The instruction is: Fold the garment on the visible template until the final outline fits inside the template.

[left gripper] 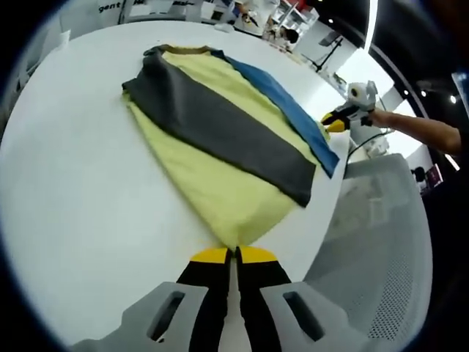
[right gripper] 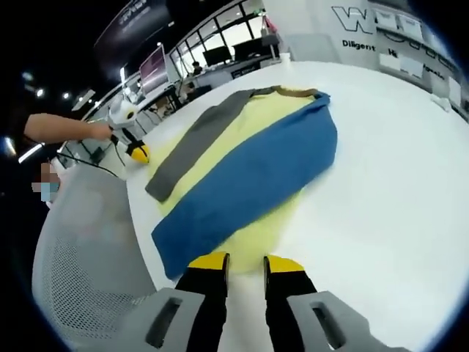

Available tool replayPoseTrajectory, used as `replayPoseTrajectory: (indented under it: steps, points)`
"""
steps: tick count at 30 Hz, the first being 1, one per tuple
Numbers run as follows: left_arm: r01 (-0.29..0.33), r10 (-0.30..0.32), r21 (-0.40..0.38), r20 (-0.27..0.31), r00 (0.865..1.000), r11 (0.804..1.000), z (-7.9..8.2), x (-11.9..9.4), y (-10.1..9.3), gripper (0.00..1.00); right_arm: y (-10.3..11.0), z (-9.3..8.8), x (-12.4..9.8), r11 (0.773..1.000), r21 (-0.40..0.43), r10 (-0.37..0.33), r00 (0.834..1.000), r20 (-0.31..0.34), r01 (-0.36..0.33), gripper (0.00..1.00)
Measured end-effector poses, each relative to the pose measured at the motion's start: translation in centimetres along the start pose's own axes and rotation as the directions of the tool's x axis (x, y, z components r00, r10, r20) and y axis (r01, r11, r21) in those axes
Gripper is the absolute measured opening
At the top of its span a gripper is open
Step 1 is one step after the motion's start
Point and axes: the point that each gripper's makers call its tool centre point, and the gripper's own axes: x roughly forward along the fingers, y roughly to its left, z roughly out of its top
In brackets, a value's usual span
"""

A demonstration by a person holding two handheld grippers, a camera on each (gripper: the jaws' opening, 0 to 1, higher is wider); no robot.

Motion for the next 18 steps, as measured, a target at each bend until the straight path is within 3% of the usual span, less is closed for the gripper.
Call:
replayPoseTrajectory:
  steps: [5, 8, 9, 12, 18]
  points:
    - [-0.010, 0.010, 0.001, 0.000, 1.000, 1.000, -0.2, -0.2, -0.1, 0.02, 1.3, 0.6, 0.4, 0.997, 0.025, 0.069, 0.996, 0.048, -0.070, 0.14]
    - [-0.010, 0.010, 0.000, -0.002, 1.000, 1.000, -0.4, -0.4, -0.1, 0.02, 1.3, 1.5, 0.1, 0.997, 0.021, 0.076, 0.993, 0.090, -0.078, 0.13]
    - [-0.011, 0.011, -0.002, -0.003, 1.000, 1.000, -0.4, -0.4, -0.1, 0.02, 0.7, 1.9, 0.1, 0.997, 0.053, 0.057, 0.992, 0.112, -0.064, 0.13]
    - [-0.017, 0.017, 0.000, -0.012, 1.000, 1.000, -0.5, -0.5, 0.0, 0.01, -1.0, 1.4, 0.2, 0.997, 0.081, 0.005, 0.997, 0.079, -0.012, 0.15]
    - [-0.019, 0.019, 0.006, -0.021, 1.000, 1.000, -0.4, -0.6, 0.0, 0.01, -0.6, 0.8, 0.4, 0.993, 0.101, 0.047, 0.997, 0.067, -0.054, 0.13]
